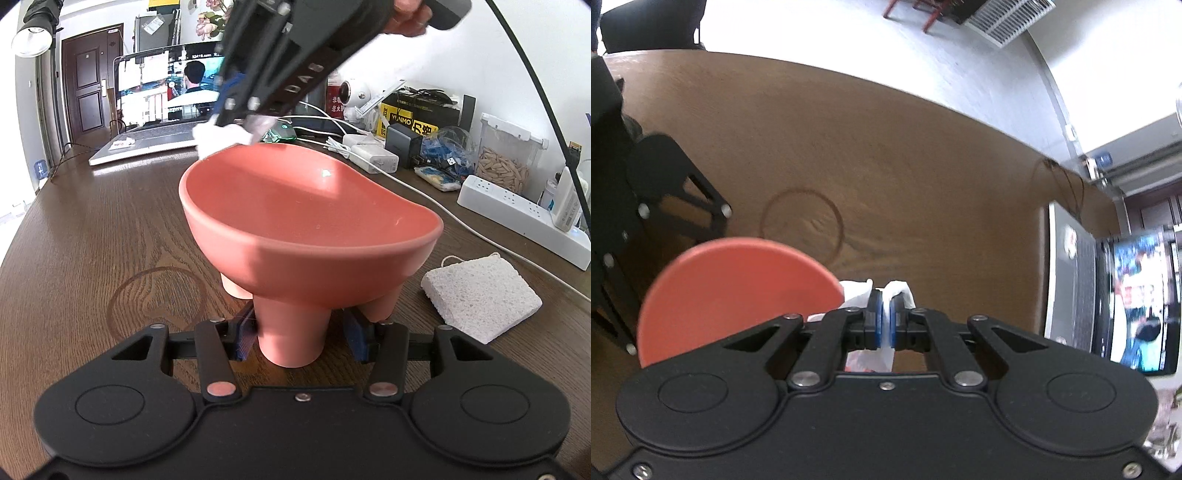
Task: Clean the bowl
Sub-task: 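Wipe the bowl's outer wall and rim with the tissue, right gripper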
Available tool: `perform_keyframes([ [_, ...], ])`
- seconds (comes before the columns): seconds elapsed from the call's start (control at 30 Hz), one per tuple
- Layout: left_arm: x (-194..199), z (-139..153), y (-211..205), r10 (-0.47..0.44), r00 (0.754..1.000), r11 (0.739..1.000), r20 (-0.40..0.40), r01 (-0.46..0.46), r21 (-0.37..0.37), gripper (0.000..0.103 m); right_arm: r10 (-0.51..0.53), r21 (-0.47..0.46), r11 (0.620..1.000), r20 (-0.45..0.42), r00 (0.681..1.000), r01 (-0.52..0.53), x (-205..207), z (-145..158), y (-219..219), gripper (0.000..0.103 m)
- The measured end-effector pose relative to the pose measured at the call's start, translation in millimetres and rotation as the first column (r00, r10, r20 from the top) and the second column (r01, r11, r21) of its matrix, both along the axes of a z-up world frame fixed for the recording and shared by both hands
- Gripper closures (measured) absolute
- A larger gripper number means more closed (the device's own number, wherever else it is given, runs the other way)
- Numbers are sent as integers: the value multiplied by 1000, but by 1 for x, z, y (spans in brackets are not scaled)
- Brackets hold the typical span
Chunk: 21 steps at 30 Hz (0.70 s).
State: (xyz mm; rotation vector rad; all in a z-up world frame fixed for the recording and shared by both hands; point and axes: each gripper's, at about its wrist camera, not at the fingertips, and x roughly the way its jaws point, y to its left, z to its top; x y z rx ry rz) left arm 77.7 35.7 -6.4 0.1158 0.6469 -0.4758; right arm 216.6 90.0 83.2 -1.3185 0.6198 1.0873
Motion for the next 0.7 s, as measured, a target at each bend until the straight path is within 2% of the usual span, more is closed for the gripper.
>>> perform_keyframes([
  [0.37,-1,0,0,0,1000,1000,0,0,0,54,-135,-21,991,-21,991,135,10,-6,-53,100],
  [0.7,-1,0,-1,0,1000,1000,1,0,1,54,-197,-52,980,-61,978,194,-17,-6,-84,100],
])
